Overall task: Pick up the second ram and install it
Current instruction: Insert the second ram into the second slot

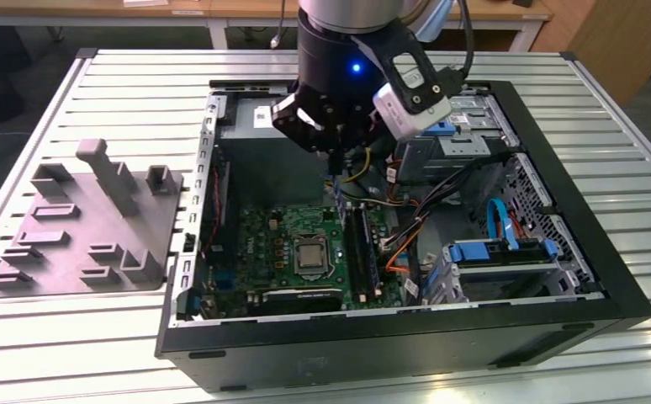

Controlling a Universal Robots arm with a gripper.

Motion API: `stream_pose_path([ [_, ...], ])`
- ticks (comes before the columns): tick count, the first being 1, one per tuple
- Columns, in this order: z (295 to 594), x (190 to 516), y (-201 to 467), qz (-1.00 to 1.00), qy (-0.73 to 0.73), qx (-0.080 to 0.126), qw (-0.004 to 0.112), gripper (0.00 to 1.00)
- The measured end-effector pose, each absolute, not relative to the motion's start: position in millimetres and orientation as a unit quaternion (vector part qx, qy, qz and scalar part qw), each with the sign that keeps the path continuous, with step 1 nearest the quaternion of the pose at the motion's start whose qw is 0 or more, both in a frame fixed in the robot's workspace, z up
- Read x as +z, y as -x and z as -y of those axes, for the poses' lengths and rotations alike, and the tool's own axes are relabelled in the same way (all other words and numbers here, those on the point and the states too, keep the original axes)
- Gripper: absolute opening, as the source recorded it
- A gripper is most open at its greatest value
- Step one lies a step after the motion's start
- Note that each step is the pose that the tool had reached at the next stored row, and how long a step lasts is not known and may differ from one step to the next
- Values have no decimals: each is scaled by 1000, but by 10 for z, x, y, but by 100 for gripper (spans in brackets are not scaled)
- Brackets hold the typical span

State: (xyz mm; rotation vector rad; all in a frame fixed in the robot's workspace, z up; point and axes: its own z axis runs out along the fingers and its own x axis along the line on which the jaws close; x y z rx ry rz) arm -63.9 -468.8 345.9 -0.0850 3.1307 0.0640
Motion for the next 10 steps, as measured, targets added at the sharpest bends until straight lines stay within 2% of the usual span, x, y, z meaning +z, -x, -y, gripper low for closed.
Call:
stream_pose_path([
  [10, 4687, 3426, 632, -1000, 20, 20, 5, 11],
])
